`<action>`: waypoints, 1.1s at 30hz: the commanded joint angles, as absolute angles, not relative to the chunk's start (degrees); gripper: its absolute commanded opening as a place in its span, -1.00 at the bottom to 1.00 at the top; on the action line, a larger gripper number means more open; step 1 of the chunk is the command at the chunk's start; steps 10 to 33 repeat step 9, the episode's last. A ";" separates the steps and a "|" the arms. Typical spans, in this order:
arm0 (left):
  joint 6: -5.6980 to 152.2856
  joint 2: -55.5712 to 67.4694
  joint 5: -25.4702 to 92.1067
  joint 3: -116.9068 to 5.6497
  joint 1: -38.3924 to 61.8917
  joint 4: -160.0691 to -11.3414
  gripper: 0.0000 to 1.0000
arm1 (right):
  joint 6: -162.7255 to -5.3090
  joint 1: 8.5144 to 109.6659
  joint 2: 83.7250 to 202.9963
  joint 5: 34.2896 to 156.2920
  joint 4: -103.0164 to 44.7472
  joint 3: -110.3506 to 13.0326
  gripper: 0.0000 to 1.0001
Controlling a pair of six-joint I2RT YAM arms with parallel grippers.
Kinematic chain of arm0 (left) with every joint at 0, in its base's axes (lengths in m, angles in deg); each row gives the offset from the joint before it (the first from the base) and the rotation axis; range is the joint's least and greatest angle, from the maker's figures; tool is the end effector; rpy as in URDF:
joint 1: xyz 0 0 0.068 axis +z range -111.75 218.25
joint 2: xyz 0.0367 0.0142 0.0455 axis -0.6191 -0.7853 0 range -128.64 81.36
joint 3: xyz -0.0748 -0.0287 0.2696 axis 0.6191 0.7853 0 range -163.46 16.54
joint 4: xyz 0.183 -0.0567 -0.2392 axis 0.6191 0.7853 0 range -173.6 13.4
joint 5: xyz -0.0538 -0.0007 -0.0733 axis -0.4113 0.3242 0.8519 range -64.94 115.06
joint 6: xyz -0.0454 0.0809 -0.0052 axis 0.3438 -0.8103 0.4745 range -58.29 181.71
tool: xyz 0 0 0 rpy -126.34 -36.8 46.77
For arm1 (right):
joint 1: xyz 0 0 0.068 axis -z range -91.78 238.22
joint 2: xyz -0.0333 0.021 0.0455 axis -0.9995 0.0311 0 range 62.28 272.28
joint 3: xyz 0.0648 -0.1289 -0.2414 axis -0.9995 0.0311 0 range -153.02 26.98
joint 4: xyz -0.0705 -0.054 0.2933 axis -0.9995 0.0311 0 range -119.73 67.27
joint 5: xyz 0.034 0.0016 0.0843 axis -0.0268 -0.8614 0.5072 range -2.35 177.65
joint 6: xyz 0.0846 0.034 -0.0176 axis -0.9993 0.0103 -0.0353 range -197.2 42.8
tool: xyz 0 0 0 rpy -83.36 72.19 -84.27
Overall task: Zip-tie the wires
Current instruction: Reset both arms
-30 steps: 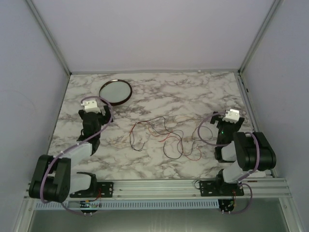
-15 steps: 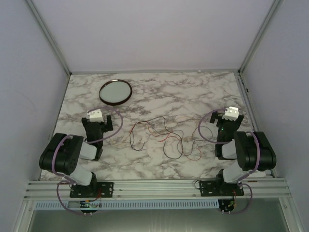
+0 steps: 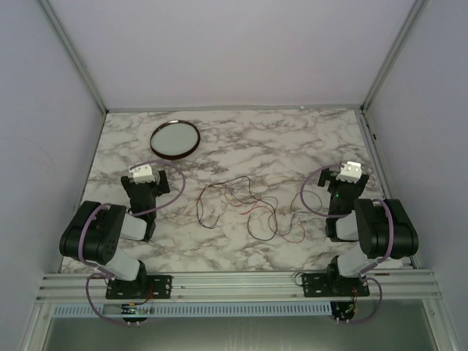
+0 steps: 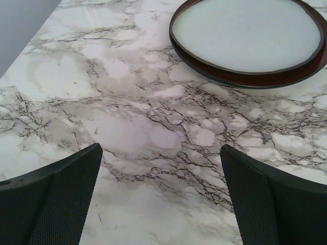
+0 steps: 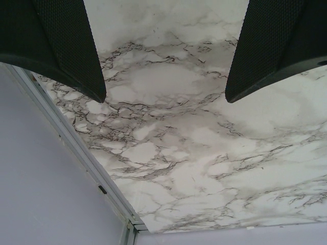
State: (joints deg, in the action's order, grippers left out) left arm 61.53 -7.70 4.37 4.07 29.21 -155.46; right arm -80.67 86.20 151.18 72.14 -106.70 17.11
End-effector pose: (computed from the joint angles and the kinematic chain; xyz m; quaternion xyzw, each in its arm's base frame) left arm 0.2945 -0.0170 0.1030 -0.0630 0.7311 0.0802 0.6746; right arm 0.2843 -0.0124 0.1047 0.1028 0.7119 -0.0641 0.6918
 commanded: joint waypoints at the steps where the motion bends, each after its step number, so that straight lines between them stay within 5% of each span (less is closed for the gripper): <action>1: 62.07 -7.80 3.88 3.43 29.59 -159.36 1.00 | -81.42 86.73 150.58 72.71 -107.79 16.43 0.98; 33: 62.07 -7.69 3.92 3.49 29.55 -159.28 1.00 | -81.42 86.80 150.57 72.71 -107.79 16.45 0.99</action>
